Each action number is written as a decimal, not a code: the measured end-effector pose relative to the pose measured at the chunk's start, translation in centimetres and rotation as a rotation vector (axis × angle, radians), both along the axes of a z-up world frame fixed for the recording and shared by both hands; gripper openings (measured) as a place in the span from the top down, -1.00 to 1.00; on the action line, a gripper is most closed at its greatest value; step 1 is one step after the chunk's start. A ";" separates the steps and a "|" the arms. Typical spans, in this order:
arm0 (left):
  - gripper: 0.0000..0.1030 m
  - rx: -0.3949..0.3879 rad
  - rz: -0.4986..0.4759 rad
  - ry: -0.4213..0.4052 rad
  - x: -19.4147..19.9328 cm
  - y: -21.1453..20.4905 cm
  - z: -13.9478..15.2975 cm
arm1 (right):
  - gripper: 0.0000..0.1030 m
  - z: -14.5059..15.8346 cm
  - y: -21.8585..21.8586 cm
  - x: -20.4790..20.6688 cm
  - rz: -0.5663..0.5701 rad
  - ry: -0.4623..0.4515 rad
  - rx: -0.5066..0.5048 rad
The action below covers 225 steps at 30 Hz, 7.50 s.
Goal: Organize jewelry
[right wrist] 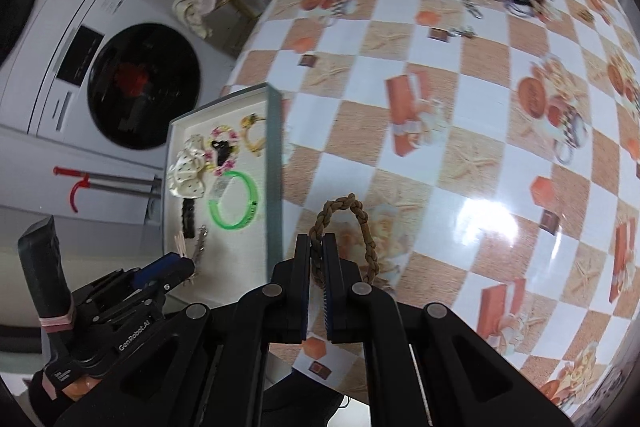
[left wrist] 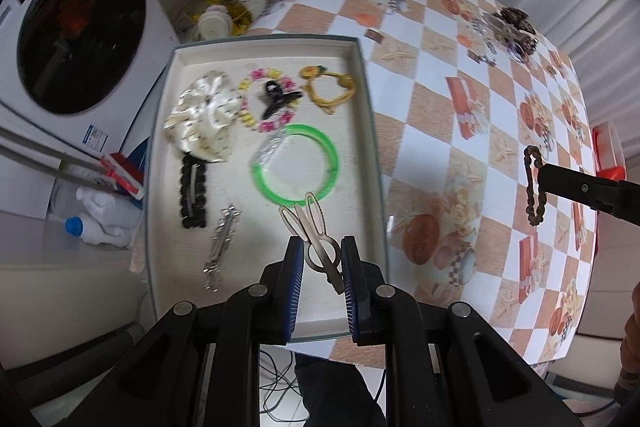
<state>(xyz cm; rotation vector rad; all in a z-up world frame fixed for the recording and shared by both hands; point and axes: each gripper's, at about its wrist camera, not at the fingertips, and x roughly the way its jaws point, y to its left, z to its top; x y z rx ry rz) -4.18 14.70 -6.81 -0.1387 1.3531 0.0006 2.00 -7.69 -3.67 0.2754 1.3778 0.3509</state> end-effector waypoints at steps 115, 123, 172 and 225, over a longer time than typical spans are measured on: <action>-1.00 0.163 0.097 -0.001 -2.1 3.8 0.9 | -0.72 1.3 11.6 -0.5 0.278 -0.066 -0.273; -1.00 0.177 0.115 -0.036 -2.0 4.6 4.4 | -0.73 4.7 12.9 -0.5 0.323 -0.128 -0.326; -1.00 0.175 0.113 -0.051 -2.0 4.2 7.3 | -0.73 7.6 13.5 -0.4 0.331 -0.160 -0.343; -1.00 0.180 0.115 -0.051 -2.3 4.1 7.2 | -0.73 7.7 14.1 -0.8 0.316 -0.159 -0.345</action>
